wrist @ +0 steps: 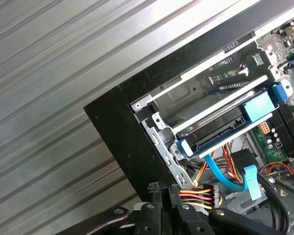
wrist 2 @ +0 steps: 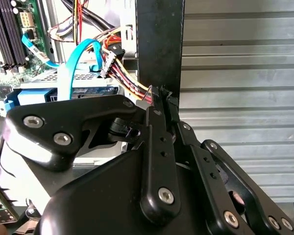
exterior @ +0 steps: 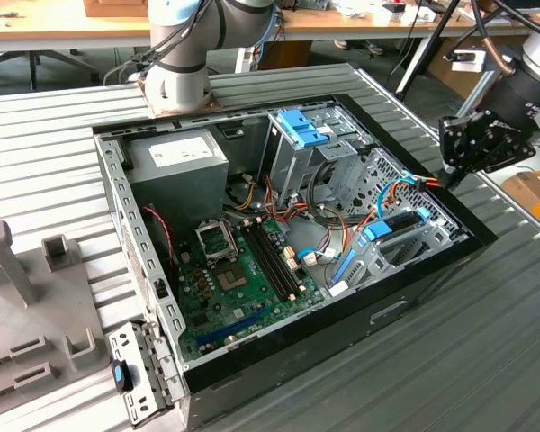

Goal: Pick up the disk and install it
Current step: 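Insert the disk into the insertion slot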

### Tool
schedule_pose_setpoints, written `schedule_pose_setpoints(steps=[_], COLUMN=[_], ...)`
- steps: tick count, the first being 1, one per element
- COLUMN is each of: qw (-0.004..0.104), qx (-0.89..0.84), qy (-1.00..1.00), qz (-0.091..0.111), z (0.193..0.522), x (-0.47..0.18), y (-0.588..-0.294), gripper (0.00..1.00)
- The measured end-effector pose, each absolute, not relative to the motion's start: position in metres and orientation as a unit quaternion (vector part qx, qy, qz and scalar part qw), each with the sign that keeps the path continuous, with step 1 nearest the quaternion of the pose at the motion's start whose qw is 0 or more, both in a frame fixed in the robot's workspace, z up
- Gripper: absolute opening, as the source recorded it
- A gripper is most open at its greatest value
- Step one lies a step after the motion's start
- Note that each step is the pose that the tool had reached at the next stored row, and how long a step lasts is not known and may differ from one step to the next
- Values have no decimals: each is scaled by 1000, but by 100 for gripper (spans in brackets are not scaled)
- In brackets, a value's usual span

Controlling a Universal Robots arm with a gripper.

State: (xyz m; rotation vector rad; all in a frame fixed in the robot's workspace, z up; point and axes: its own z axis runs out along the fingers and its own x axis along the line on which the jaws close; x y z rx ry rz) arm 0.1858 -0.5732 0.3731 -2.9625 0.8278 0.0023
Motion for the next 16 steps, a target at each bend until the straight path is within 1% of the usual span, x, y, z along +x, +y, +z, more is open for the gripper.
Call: schedule_pose_setpoints(steps=[16], qw=[33], qx=[-929], qy=[367], qz=[-3], z=[373], x=[176], y=[-573], gripper=[17])
